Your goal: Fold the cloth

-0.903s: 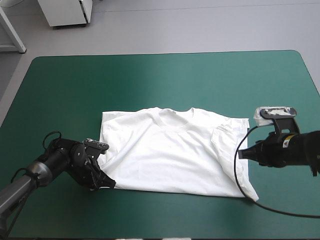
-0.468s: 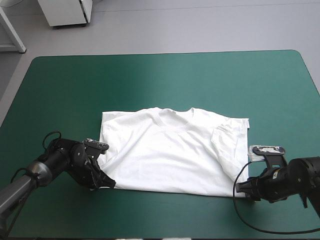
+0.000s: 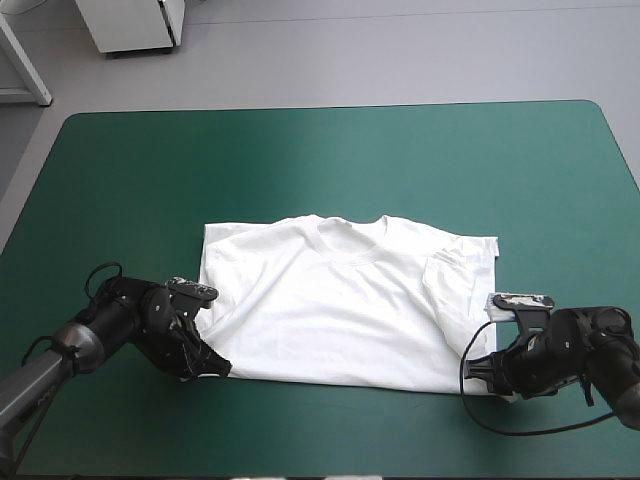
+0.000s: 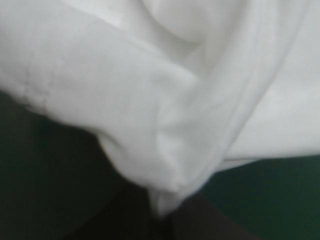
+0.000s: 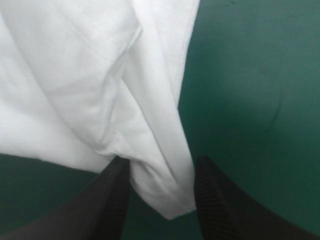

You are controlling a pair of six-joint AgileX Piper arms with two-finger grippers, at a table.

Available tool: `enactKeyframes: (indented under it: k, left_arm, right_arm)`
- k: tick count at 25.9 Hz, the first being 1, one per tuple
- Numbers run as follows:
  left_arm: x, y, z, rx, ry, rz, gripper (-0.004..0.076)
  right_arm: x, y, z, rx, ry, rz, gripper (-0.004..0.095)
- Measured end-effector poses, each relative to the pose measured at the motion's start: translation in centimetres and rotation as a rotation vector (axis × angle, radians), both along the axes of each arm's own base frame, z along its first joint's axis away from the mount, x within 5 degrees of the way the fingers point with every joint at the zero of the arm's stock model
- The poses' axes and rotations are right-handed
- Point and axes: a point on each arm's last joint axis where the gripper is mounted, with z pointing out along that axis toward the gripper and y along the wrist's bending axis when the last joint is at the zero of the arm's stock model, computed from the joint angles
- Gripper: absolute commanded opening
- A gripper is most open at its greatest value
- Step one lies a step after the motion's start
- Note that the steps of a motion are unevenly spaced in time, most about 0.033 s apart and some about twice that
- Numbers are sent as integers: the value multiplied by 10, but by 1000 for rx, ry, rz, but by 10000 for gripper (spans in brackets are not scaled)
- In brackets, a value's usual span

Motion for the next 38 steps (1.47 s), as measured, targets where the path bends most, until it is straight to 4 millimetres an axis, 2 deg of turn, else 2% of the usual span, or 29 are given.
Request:
enactKeyframes:
  k: [8,11,13,15,24,27,29,30,33,38]
  left_arm:
    - [0,0,0,0,0,0,-22]
    - [0,0,0,-1,-1,1,-22]
    - [0,0,0,-1,-2,1,-22]
    - [1,0,0,-1,-3,1,-22]
    - [2,-4,2,-37,2,22,-22]
    - [7,-13,8,-83,37,37,-22]
    - [15,-18,20,-109,28,36,-22]
    - [22,-21,33,-120,-1,29,-22]
    - [35,-25,61,-138,-65,12,-22]
    - [49,-28,89,-159,-181,2,-22]
  right_arm:
    - [13,2,-19,-19,73,-2,368]
    - [13,2,-21,-24,82,-1,306]
    - [10,1,-25,-29,93,0,179]
    - [7,0,-28,-35,89,1,-15]
    - [2,1,-24,7,51,-22,-15]
    - [8,5,-8,37,53,-21,-15]
    - [22,8,22,48,-18,-9,-15]
    - [30,9,41,53,-66,-2,-15]
    - [43,9,81,44,-185,12,-17]
    - [55,8,106,22,-274,18,-17]
